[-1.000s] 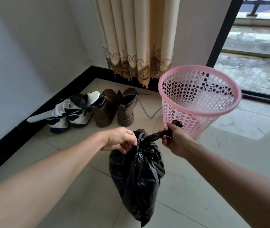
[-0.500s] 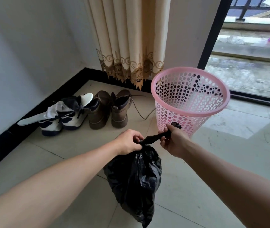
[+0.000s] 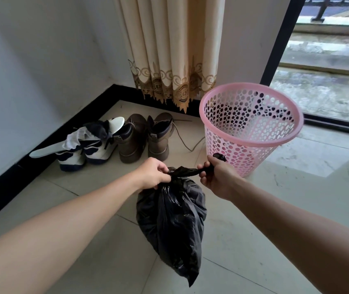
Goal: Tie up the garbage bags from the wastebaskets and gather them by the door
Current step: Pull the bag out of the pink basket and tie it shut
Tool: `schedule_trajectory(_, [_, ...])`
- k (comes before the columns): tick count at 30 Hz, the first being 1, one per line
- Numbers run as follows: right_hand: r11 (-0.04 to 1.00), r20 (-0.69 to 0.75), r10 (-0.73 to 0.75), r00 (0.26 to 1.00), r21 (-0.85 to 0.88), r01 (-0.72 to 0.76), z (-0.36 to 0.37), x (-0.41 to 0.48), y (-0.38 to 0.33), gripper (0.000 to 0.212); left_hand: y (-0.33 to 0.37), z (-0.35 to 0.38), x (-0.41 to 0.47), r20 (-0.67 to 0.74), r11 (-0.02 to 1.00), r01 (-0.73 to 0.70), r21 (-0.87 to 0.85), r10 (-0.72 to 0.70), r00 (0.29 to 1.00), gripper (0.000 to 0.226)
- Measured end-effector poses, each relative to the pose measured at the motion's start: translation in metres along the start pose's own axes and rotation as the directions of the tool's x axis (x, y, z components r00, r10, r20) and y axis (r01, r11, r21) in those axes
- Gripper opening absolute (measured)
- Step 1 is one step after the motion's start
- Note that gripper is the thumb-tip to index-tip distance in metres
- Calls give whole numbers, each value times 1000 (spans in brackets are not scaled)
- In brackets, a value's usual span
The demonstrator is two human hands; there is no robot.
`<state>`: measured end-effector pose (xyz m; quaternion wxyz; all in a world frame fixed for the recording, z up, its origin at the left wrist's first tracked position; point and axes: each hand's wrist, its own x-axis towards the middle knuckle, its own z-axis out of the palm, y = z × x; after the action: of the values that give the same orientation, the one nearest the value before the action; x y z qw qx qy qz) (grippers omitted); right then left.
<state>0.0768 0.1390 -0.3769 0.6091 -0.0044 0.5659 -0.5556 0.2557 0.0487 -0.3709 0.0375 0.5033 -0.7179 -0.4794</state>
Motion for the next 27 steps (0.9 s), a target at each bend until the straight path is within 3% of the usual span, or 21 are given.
schedule_trajectory(2, [1000, -10, 13, 1000, 21, -13, -3, 2, 0, 44, -1, -6, -9, 161, 979, 53, -196, -21, 987, 7])
schedule_trajectory(5, [999, -15, 29, 999, 35, -28, -6, 3, 0, 44, -1, -9, -15, 274, 967, 101, -232, -35, 961, 8])
schedule_trajectory(12, [1000, -24, -4, 1000, 26, 4, -3, -3, -6, 46, -1, 1, -14, 201, 999, 8, 53, -18, 979, 14])
schedule_trajectory(20, [979, -46, -159, 986, -137, 151, 3, -11, -12, 47, -17, -5, -11, 178, 986, 130, 106, -147, 973, 18])
schedule_trajectory(24, [953, -67, -238, 969, -206, 220, 8, -12, -10, 45, -19, -4, -13, 151, 983, 139, 116, -156, 976, 16])
schedule_trajectory(27, [893, -5, -302, 953, -350, 281, 11, -13, -18, 38, -25, -6, -11, 116, 989, 131, 64, -138, 984, 11])
